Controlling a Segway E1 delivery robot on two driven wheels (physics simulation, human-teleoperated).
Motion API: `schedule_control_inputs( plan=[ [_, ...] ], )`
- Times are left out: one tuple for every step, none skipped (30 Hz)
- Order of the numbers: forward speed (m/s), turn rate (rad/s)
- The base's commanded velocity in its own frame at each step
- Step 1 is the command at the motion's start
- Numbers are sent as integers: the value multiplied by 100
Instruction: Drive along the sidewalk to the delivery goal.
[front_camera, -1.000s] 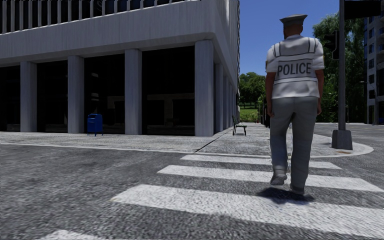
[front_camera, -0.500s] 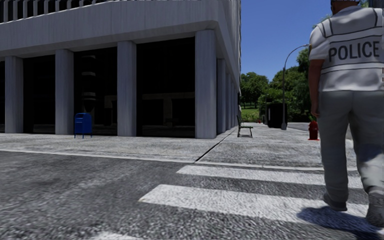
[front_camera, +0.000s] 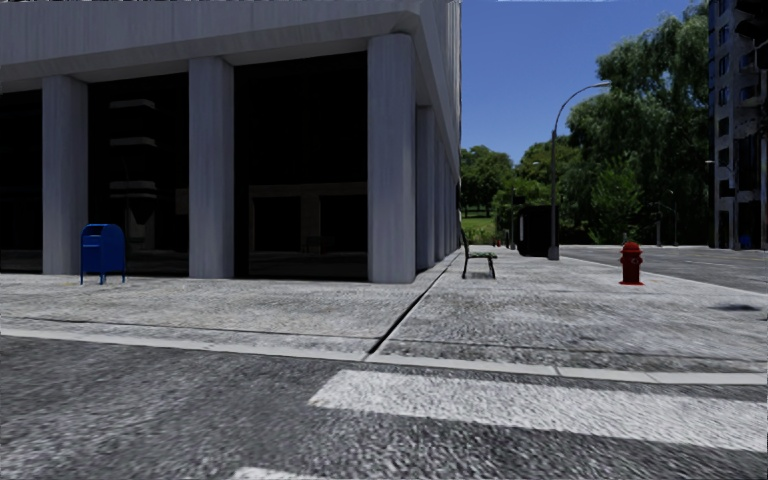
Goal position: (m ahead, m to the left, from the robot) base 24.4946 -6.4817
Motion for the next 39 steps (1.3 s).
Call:
schedule_control_inputs(
  plan=[
    [200, -35],
    [200, -35],
    [200, -36],
    [200, -36],
    [200, -36],
    [200, -36],
    [200, -36],
    [200, -36],
    [200, -36],
    [200, -36],
    [200, -37],
    [200, -38],
    [200, -39],
    [200, -39],
    [200, -39],
    [200, -39],
    [200, -39],
    [200, -39],
    [200, -40],
    [200, -40],
    [200, -40],
    [199, -40],
    [195, -40],
    [192, -40],
    [190, -37],
    [190, -37],
    [185, -14],
    [179, 0],
    [170, 0],
    [166, 0],
    [166, 0],
    [164, 0],
    [164, 0],
    [164, 0],
    [163, 0],
    [163, 0],
    [163, 0],
    [163, 0],
    [163, 0]
  ],
)
